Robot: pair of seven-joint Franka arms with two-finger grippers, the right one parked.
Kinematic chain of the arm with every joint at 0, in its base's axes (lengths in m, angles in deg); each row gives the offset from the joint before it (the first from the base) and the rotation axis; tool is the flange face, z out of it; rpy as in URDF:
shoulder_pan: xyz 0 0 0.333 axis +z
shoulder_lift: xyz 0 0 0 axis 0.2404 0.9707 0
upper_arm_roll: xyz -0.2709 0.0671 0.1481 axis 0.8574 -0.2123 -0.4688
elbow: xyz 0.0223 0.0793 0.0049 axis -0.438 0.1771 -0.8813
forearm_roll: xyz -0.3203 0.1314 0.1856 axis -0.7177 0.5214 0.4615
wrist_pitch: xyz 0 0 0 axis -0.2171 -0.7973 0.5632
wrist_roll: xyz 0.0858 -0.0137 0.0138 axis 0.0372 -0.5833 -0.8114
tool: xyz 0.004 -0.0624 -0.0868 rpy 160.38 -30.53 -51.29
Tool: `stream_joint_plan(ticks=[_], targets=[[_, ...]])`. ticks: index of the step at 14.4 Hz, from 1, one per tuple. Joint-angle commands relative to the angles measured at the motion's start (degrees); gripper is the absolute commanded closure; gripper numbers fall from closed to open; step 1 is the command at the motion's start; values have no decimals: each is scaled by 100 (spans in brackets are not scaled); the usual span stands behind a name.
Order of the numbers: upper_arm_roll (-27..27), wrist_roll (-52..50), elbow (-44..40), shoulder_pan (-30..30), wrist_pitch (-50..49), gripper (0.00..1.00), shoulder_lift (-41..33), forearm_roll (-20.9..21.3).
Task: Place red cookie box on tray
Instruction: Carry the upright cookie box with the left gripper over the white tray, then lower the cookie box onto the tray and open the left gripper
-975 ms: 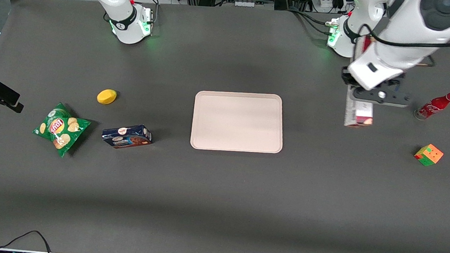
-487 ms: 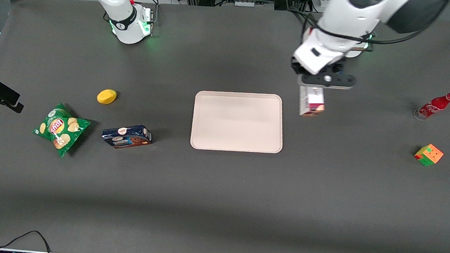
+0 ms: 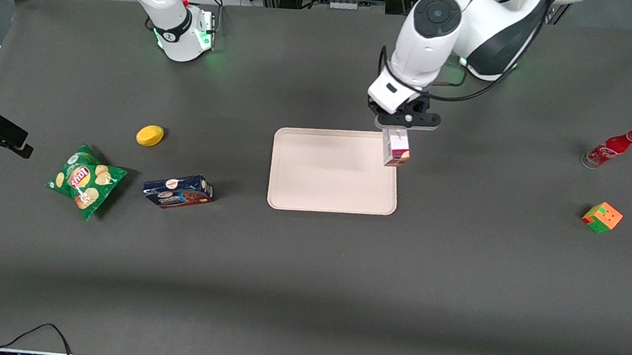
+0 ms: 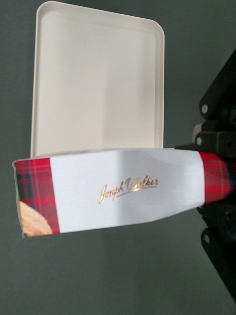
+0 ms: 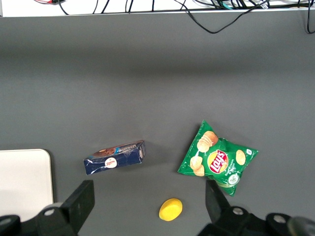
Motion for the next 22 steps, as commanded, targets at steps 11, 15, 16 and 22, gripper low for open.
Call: stream_joint_plan(ticks=[11,15,16,22], targets=[[316,-2635,385,-115,1989,100,2129,3368],[159,-3076,305,-123,2173,100,2666,4204],[140,-3234,305,-132,2235,100,2780,4397],[79,-3815,226,-132,2253,100,3255,5172]])
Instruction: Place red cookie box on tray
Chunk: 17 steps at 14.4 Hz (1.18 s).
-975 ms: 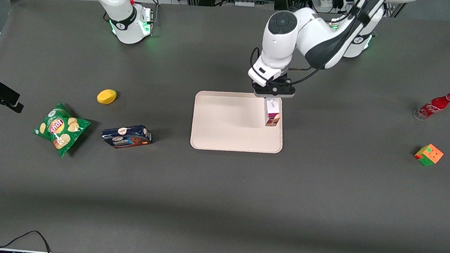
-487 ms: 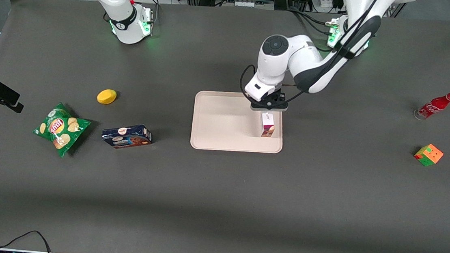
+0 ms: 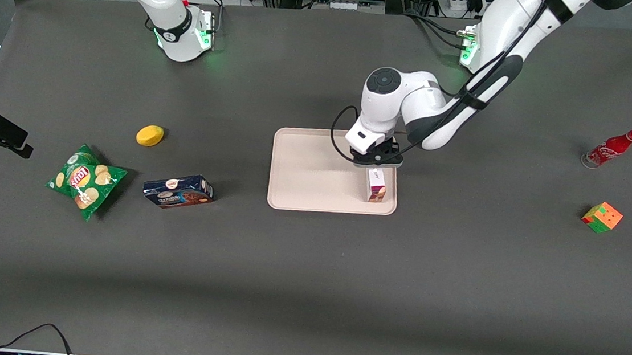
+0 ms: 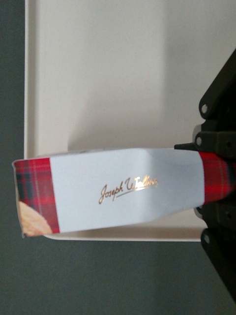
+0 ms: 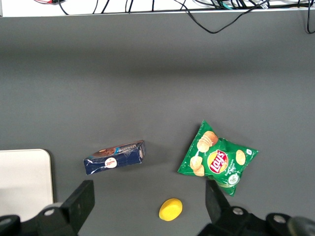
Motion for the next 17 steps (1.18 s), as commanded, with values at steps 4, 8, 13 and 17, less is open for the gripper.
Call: stream_joint_plan(ticks=[4,8,13,17], targets=[[-81,-219,-227,-75,-4,0,275,244],[-90,-210,-280,-75,-22,0,302,288],[-81,-158,-454,-40,-118,0,232,262],[155,183,-841,30,-845,0,-224,26]])
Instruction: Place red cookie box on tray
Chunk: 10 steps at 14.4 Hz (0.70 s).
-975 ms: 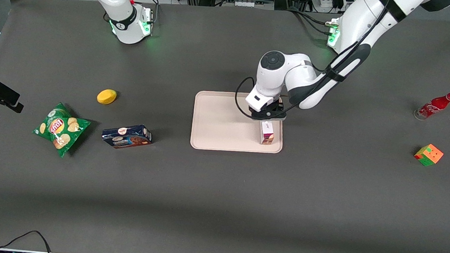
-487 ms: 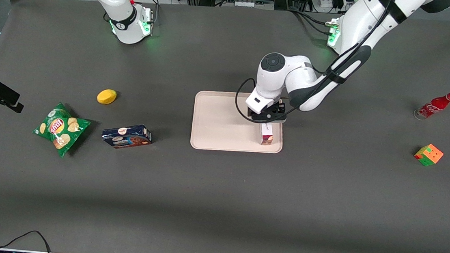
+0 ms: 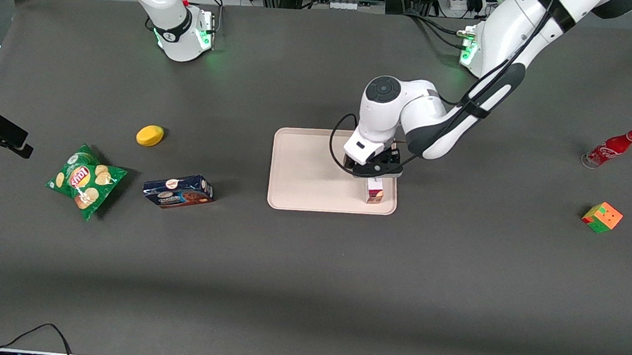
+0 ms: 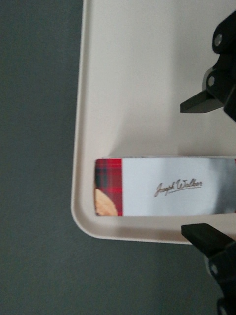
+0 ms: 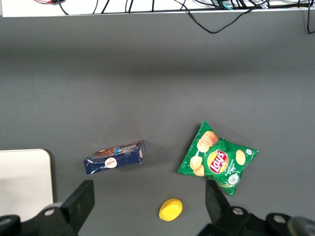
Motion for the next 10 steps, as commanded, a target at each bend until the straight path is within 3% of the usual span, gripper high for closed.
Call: stream_joint_plan(ticks=[1,5,10], targets=[[242,628,-480,27,-941,0,-491,-411],[199,3227,-1849,71,-3048,0,-1140,-2281],[-203,5259,-3424,361,-5230,0,-1677,-3277]])
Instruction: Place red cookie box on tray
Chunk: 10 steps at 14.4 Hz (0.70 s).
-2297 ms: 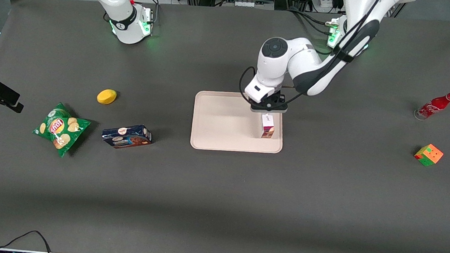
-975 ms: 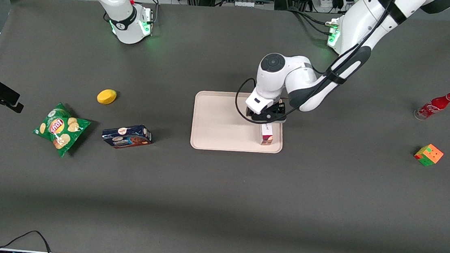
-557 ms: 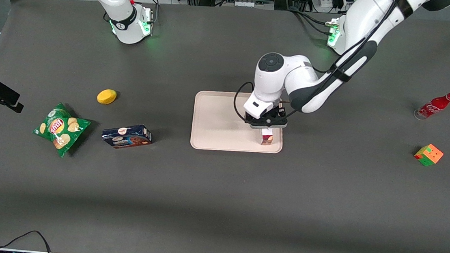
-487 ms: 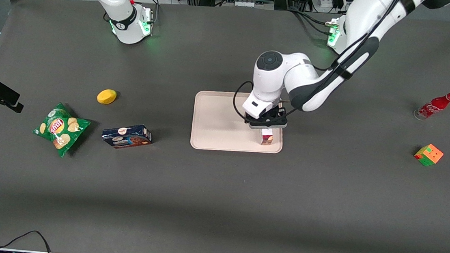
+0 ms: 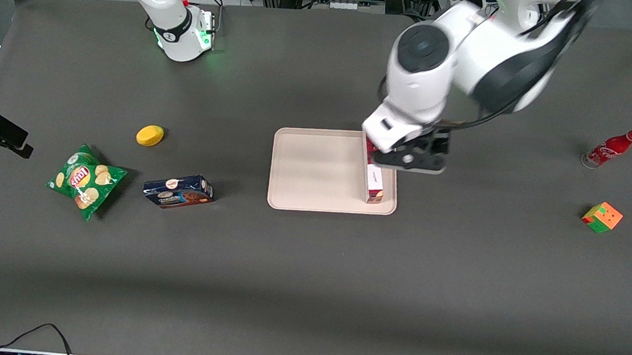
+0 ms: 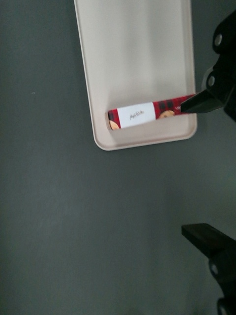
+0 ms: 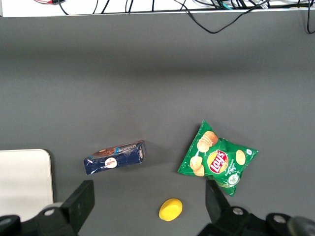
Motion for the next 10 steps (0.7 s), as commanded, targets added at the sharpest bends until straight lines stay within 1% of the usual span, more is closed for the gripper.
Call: stream_joint_plan(ticks=[1,2,4,6,7,8,10], targets=[[-649,1593,-798,72,-1145,0,-370,-543],[-1061,2146,-807,29,-1243,0,-607,-623],[-2132,3140,-598,-85,-1314,0,-1099,-999],[-3108,3688,-273,-243,-1156,0,-1452,-1351],[-3461,3803,-141,-305,-1086,0,-1575,-1466],[-3682,3804,104,-314,-894,0,-1767,-1563],[-3912,3804,1164,-306,-105,0,-2451,-1643]])
